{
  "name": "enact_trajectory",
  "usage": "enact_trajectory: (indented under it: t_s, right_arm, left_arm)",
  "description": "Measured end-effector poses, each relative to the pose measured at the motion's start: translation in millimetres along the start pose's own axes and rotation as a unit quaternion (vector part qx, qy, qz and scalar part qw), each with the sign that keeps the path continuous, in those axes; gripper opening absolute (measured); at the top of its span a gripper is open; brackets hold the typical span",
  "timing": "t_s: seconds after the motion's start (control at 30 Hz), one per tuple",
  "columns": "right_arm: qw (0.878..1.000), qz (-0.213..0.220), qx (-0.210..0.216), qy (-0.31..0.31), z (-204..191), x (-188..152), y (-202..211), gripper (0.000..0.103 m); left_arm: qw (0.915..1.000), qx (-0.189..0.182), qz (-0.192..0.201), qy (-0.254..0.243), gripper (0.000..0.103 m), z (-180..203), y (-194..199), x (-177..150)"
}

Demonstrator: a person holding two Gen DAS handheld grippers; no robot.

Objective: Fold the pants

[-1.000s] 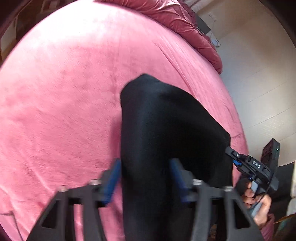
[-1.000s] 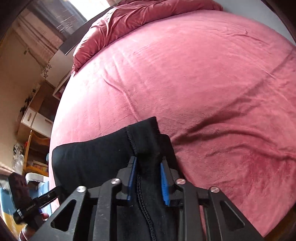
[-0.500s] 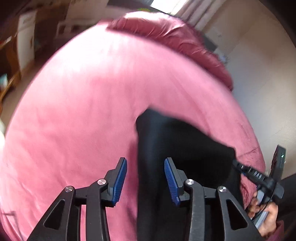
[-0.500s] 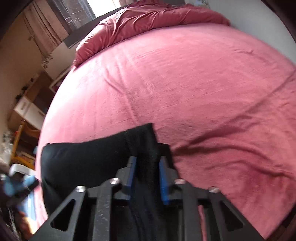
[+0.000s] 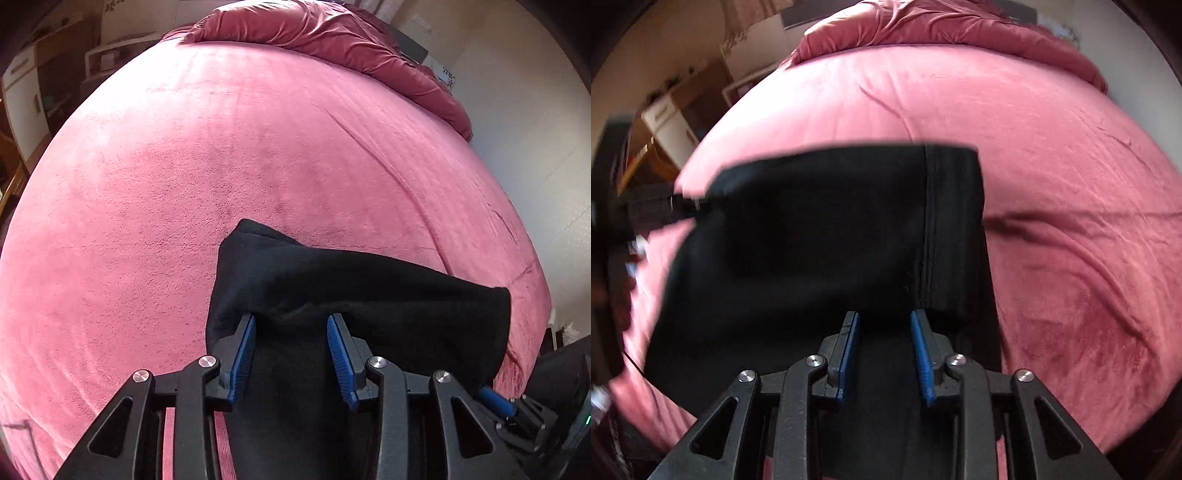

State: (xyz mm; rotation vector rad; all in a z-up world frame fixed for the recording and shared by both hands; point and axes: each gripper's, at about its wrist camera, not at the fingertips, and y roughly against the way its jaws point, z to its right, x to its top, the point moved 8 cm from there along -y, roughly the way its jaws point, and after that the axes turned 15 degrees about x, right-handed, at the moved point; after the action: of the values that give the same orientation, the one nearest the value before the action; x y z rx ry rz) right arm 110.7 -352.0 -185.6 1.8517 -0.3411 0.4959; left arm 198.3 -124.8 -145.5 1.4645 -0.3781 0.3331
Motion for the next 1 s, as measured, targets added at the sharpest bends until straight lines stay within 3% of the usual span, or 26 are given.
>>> enact_trajectory:
  t_s: [0.17,0.33,0.5,0.67,1.0]
  right_arm:
    - [1.0,0.012,-0.007,0.001,0,0,3,0.027]
    - [1.0,0.026,-0.001,-0.016,0,-4,10,0.03]
    - [1.0,0.025,-0.002,-0.015,-5,-2,15,0.041]
    - [0.999,0.029,-0.006,-0.015,-16,2,17,0.048]
    - [0.999,0.044,-0.015,-0.014,-21,-15,51,0.05]
  left_arm:
    - [0.9995,0.018,0.025,-0.005,0.041,3,21,-5]
    - [0.998,0.036,0.05,0.015,0.047,-15,46,-11]
    - [0.9965,0.045,0.07,0.008,0.051,-26,67,-30]
    - [0.996,0.044,0.078,-0.001,0.055,-24,75,-50]
    - [0.996,0.038,0.078,-0.02,0.056,-20,87,-80]
